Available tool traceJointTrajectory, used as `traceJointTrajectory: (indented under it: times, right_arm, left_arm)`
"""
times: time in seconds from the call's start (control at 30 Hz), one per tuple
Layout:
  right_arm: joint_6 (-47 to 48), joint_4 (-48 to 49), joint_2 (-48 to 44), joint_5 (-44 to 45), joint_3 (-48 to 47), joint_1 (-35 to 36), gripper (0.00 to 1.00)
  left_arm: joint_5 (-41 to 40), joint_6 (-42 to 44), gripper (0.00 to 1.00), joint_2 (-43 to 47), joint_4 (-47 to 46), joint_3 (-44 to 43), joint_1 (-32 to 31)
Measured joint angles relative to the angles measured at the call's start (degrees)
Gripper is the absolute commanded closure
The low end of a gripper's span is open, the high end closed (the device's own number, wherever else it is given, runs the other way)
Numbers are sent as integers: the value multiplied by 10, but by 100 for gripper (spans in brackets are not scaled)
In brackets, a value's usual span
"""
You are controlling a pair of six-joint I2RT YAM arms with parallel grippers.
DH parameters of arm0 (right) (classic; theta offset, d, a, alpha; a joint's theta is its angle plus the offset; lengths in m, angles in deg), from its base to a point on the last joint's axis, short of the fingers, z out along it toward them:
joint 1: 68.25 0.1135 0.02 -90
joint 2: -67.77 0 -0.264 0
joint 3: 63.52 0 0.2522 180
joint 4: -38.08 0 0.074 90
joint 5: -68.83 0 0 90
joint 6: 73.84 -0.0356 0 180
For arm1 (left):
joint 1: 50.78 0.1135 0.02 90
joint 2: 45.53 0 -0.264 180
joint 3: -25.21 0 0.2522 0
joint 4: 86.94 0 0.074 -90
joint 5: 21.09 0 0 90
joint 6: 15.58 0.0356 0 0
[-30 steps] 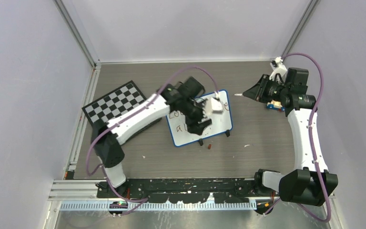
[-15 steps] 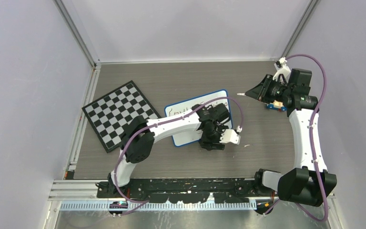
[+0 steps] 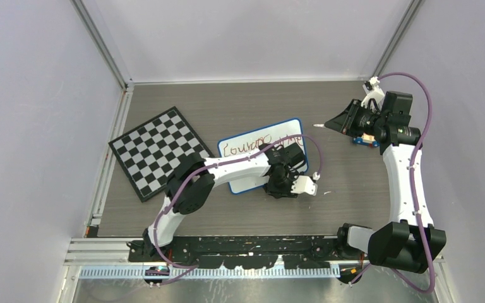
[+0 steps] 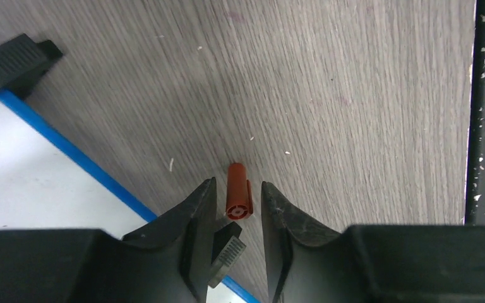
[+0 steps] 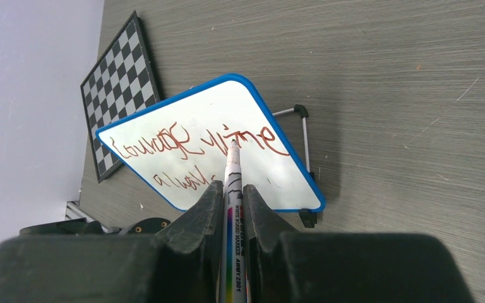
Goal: Write a sentence on the whiteboard
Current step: Close the whiteboard marker at the center of the board.
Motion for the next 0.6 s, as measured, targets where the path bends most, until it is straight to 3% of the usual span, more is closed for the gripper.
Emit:
traceJointTrajectory:
  times: [0.13,0.33,0.47,0.6]
  right_arm:
    - [2,0,0,0,0,0,100]
    - [10,-14,10,-16,-16,0,100]
    - [5,-13,33,-66,-44,0,100]
    - [-51,43,44,-117,-48,0,100]
  left_arm:
    - [-5,0,100,-3,-1,8,-2]
    - [0,-25,100,8,19,3,1]
    - [45,-86,100,77,39,-4,21]
    - [131,-204,100,196,10,-8,110]
